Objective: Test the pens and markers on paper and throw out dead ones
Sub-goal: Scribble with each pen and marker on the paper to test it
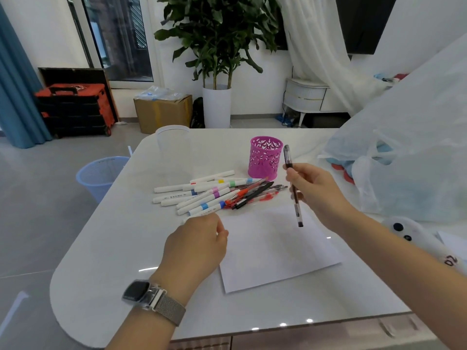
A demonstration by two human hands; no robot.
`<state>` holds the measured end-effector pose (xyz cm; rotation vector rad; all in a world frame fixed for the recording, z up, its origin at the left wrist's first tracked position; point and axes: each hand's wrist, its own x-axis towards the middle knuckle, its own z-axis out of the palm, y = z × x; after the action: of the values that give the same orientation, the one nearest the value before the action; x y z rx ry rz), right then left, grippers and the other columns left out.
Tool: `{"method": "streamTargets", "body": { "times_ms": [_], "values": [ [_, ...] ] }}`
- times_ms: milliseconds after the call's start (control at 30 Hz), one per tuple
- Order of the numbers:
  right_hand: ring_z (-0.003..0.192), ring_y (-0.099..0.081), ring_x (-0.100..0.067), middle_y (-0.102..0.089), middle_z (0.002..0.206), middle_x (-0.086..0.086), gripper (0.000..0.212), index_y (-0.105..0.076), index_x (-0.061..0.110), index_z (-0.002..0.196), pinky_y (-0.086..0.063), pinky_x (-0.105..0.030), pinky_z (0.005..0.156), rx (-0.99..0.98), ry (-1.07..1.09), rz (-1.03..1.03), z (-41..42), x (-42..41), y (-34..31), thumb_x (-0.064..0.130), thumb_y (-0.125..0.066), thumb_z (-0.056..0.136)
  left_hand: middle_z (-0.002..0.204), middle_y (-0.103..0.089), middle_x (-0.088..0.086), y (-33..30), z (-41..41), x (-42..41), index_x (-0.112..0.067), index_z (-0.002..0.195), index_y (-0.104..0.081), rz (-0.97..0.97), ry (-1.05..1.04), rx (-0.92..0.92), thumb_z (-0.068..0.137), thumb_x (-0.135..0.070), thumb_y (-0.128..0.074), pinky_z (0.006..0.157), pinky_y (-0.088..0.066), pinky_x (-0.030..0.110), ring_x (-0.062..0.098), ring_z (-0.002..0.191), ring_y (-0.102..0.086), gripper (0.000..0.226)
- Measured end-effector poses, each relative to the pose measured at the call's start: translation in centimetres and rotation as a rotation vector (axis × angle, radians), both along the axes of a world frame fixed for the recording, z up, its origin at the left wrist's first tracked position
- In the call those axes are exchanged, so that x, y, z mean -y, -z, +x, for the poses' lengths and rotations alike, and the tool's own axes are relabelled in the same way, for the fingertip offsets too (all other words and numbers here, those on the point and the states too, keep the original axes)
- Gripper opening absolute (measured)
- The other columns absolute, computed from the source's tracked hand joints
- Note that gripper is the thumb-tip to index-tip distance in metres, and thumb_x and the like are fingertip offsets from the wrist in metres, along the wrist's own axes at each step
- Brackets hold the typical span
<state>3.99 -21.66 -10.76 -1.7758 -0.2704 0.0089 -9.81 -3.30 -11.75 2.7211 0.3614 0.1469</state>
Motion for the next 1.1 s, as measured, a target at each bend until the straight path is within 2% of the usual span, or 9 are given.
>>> {"method": "streamTargets", "body": {
  "times_ms": [67, 200, 367, 467, 533, 633, 800, 1000, 1100],
  "values": [
    [0.072, -0.054, -0.016, -0.061, 0.087, -0.001, 0.024, -0.063, 0.009, 0.117, -0.05, -0.03, 0.067, 0.006, 0.078, -0.091, 1.4, 0.6, 0.9, 0.018, -0.051, 0.098, 0.098, -0.062, -0.011, 0.0, 0.1, 0.1, -0.031, 0.1, -0.056, 0.02, 0.01, -0.011, 0.095, -0.038, -0.042, 0.071, -0.042, 0.024, 0.01, 0.087, -0.055, 0.017],
    [0.091, -0.056, -0.025, -0.062, 0.106, -0.008, 0.03, -0.063, 0.013, 0.121, -0.042, -0.034, 0.081, 0.345, 0.265, -0.699, 4.3, 3.0, 3.1, 0.014, -0.06, 0.091, 0.095, -0.062, -0.011, 0.0, 0.0, 0.3, -0.029, 0.099, -0.057, 0.042, 0.044, -0.065, 0.095, -0.038, -0.04, 0.072, -0.044, 0.026, 0.01, 0.087, -0.057, 0.019],
    [0.115, -0.05, -0.038, -0.056, 0.122, -0.019, 0.046, -0.055, 0.011, 0.133, -0.038, -0.036, 0.094, 0.181, 0.174, -0.959, 5.9, 5.4, 6.9, 0.005, -0.049, 0.087, 0.099, -0.061, -0.009, 0.3, -0.3, 0.1, -0.028, 0.103, -0.057, 0.097, 0.082, -0.172, 0.096, -0.041, -0.039, 0.078, -0.05, 0.029, 0.012, 0.09, -0.058, 0.024],
    [0.127, -0.039, -0.036, -0.049, 0.136, -0.012, 0.05, -0.05, 0.018, 0.137, -0.032, -0.041, 0.103, 0.191, 0.172, -0.968, 5.7, 4.8, 6.1, 0.017, -0.056, 0.088, 0.098, -0.061, -0.009, 0.1, -0.3, 0.1, -0.028, 0.102, -0.057, 0.102, 0.081, -0.167, 0.096, -0.041, -0.038, 0.075, -0.047, 0.027, 0.01, 0.088, -0.057, 0.024],
    [0.123, -0.04, -0.033, -0.054, 0.131, -0.006, 0.041, -0.056, 0.021, 0.131, -0.033, -0.041, 0.1, 0.402, 0.168, -0.903, 4.7, 3.5, 5.1, 0.015, -0.057, 0.09, 0.097, -0.061, -0.009, 0.0, -0.2, 0.3, -0.028, 0.101, -0.057, 0.103, 0.074, -0.149, 0.096, -0.04, -0.038, 0.074, -0.046, 0.027, 0.01, 0.087, -0.057, 0.023],
    [0.117, -0.046, -0.029, -0.059, 0.127, 0.0, 0.045, -0.057, 0.024, 0.129, -0.035, -0.035, 0.096, 0.645, -0.108, -0.856, 2.7, 0.1, 3.8, 0.002, -0.048, 0.09, 0.098, -0.061, -0.011, -0.1, -0.1, 0.5, -0.03, 0.101, -0.057, 0.091, 0.064, -0.132, 0.095, -0.04, -0.038, 0.076, -0.046, 0.027, 0.01, 0.088, -0.057, 0.022],
    [0.13, -0.032, -0.023, -0.037, 0.147, 0.01, 0.066, -0.031, 0.032, 0.146, -0.033, -0.036, 0.101, 0.769, -0.299, -1.199, 1.5, -3.5, 5.1, 0.0, -0.043, 0.09, 0.099, -0.061, -0.011, 0.0, -0.4, 0.5, -0.031, 0.101, -0.057, 0.085, 0.066, -0.115, 0.095, -0.04, -0.038, 0.075, -0.045, 0.027, 0.011, 0.089, -0.057, 0.021],
    [0.099, -0.055, -0.028, -0.064, 0.102, 0.001, 0.03, -0.062, 0.018, 0.105, -0.037, -0.036, 0.081, 1.036, -0.181, -1.089, 2.1, -3.5, 6.0, 0.011, -0.036, 0.09, 0.099, -0.062, -0.011, -0.2, -0.5, 0.2, -0.031, 0.102, -0.057, 0.088, 0.051, -0.078, 0.096, -0.038, -0.038, 0.074, -0.044, 0.026, 0.011, 0.089, -0.056, 0.022],
    [0.084, -0.057, -0.026, -0.065, 0.089, -0.004, 0.018, -0.063, 0.014, 0.101, -0.045, -0.037, 0.075, 0.784, -0.096, -0.659, 1.2, -3.9, 3.8, 0.012, -0.045, 0.097, 0.102, -0.062, -0.012, -0.2, -0.3, 0.1, -0.032, 0.102, -0.058, 0.077, 0.022, -0.047, 0.095, -0.039, -0.039, 0.076, -0.045, 0.027, 0.011, 0.092, -0.056, 0.021]
  ]
}}
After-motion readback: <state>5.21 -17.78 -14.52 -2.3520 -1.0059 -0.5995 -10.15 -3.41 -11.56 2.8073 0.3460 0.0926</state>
